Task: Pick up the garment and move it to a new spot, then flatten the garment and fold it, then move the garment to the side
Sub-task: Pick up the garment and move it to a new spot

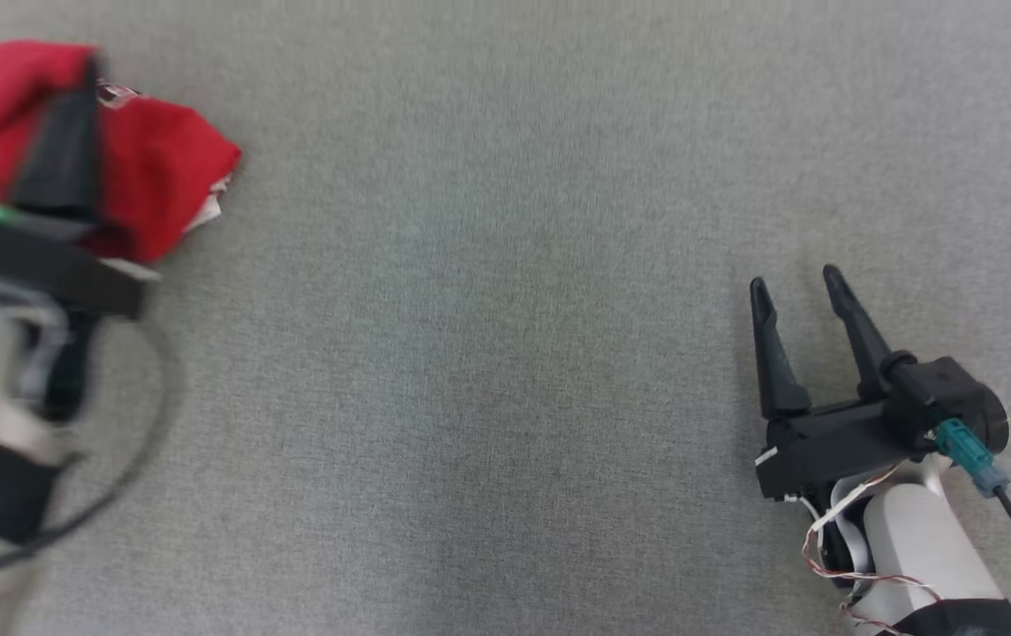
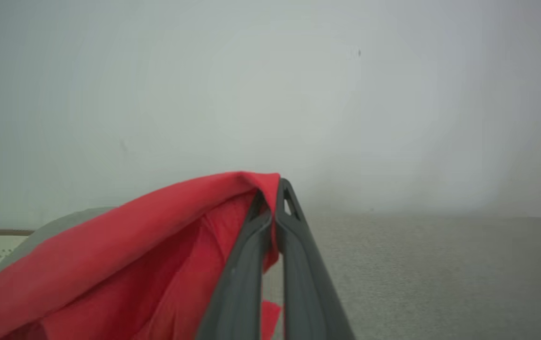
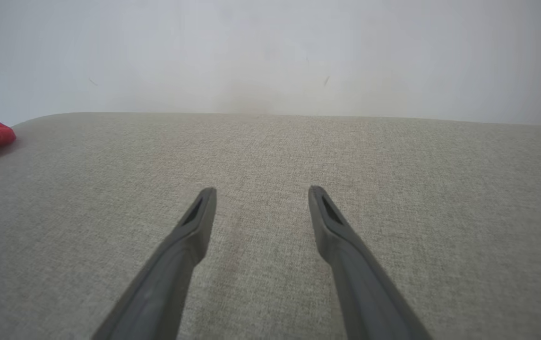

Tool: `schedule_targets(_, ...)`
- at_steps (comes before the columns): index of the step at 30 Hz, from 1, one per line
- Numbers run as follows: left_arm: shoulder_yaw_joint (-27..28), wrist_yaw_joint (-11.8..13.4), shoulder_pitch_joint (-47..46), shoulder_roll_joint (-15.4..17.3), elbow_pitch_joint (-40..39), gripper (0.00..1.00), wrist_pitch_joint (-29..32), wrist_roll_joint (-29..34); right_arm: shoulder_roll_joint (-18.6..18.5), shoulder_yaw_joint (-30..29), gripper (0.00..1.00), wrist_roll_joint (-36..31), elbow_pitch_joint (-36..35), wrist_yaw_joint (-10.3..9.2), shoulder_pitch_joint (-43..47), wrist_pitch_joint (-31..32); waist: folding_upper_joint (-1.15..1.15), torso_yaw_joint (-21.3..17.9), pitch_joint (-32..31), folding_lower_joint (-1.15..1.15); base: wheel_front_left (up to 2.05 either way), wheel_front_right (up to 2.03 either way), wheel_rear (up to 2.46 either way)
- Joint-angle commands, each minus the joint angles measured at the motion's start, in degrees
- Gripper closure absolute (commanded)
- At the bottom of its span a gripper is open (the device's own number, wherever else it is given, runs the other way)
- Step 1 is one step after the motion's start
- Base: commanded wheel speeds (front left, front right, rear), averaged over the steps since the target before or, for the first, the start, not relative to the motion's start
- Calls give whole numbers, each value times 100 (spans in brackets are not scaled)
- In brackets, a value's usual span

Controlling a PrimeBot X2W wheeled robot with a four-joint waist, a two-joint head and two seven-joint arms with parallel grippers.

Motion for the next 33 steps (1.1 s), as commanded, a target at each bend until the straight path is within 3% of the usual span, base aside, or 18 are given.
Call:
schedule_targets(1,-161,-2,174,-308,-174,100,-19,119,69,13,0,49,38,-4,61,-2,-1,-63,-238,0,0,0,0)
schedule_targets(9,-902,-2,383,-1273,-166,100,-20,220,183,-39,0,109,90,-4,143,-2,-1,-378,-475,0,0,0,0)
schedule_targets(15,-1498,-2,229,-1797,78,100,-20,107,272,-52,0,163,87,-4,158,-2,-1,-762,-538,0,0,0,0)
schedule_targets(27,-2170,-2,-356,-2156,875,100,-20,35,487,164,0,213,75,-4,97,-2,-1,-1654,-582,0,0,0,0)
schedule_targets(33,-2602,-1,-237,-2201,1005,98,-21,10,540,182,0,230,110,-4,154,-2,-1,-1811,-665,0,0,0,0)
